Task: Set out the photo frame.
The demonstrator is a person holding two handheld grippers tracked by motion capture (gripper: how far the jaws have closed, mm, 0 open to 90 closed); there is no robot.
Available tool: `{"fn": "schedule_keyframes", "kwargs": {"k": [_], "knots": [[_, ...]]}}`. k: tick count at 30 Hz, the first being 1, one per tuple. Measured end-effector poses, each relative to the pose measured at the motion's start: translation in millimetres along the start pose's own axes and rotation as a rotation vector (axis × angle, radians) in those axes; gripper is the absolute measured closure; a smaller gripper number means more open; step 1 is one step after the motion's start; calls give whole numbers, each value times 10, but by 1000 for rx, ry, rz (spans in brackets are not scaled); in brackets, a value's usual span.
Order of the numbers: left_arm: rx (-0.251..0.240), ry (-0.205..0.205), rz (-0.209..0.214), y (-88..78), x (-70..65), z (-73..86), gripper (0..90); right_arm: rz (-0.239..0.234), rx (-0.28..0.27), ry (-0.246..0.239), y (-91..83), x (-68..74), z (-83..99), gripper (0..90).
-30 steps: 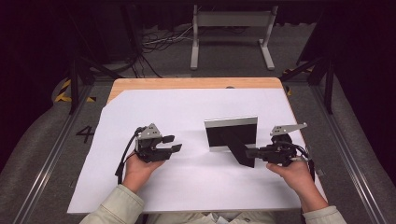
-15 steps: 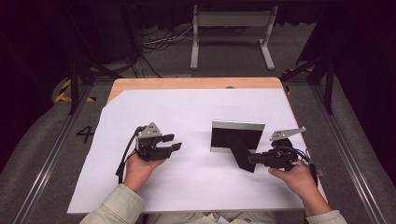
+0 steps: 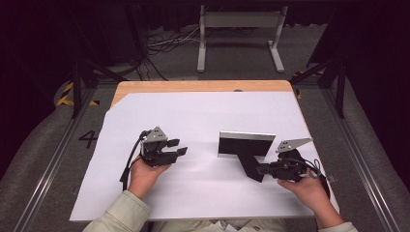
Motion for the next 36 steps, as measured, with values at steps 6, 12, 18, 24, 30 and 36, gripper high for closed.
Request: {"fn": "schedule_keyframes", "kwargs": {"k": [6,12,18,24,30,36], "knots": [[5,-1,1,8,-5,8,517,-6,2,1,2,3,23,843],[13,2,6,16,-8,15,518,-13,11,10,-6,10,61,828],[14,5,8,22,-13,14,519,-20,17,10,-26,26,87,819],[-16,-3,25,26,-22,-4,528,-24,18,9,-34,36,81,801],[-44,27,26,41,-37,-40,562,-26,3,2,-97,45,40,792],[-96,0,27,84,-19,-103,623,-3,-53,-24,-260,66,-47,781]]}}
Point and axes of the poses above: each handheld gripper's, and its own axes: y roughly forward along the jaws, z roughly out of its underside, x roughly to its left, the point moved 4 cm from there along y, roughly forward along the jaws, and after that the axes turned 15 degrees about -x, right-handed, at the moved point
